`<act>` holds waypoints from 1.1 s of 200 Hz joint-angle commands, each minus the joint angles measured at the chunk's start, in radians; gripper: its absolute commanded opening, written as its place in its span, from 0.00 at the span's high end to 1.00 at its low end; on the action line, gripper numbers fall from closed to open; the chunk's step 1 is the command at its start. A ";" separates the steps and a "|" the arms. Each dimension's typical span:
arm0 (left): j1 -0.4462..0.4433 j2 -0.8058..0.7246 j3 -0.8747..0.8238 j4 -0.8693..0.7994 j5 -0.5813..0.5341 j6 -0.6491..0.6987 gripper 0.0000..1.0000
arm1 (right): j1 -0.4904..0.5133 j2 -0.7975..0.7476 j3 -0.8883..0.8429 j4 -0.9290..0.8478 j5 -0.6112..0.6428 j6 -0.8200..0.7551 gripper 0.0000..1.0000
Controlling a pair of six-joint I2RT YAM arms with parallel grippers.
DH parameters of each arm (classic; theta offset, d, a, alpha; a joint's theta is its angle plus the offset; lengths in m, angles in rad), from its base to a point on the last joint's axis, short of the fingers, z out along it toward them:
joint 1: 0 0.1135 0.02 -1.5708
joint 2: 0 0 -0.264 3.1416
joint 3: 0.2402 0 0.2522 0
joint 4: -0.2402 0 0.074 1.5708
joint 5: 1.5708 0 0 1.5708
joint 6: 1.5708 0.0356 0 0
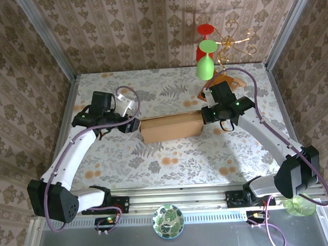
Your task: Fold the paper box
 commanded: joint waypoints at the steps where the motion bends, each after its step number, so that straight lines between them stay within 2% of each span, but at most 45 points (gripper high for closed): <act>1: 0.003 0.026 0.041 -0.032 0.024 -0.018 0.45 | 0.006 0.037 -0.010 -0.117 0.018 0.014 1.00; 23: -0.005 0.026 0.025 -0.021 0.019 -0.019 0.45 | 0.005 0.036 -0.013 -0.118 0.017 0.016 1.00; 44: -0.021 0.014 0.015 -0.002 0.008 -0.028 0.40 | 0.006 0.037 -0.015 -0.118 0.017 0.021 1.00; 66: -0.015 -0.022 -0.016 0.054 0.036 -0.078 0.32 | 0.005 0.044 -0.012 -0.120 0.014 0.025 1.00; 82: -0.012 -0.016 -0.030 0.062 0.063 -0.104 0.32 | 0.005 0.046 -0.010 -0.122 0.014 0.026 1.00; 142: -0.019 0.028 -0.045 0.101 -0.006 -0.117 0.34 | 0.003 0.045 -0.010 -0.124 0.011 0.021 1.00; 196: -0.109 0.064 -0.090 0.108 -0.135 -0.071 0.41 | 0.001 0.043 -0.006 -0.127 0.006 0.025 1.00; 220: -0.125 0.036 -0.127 0.127 -0.215 -0.069 0.50 | 0.001 0.046 -0.004 -0.124 0.005 0.027 1.00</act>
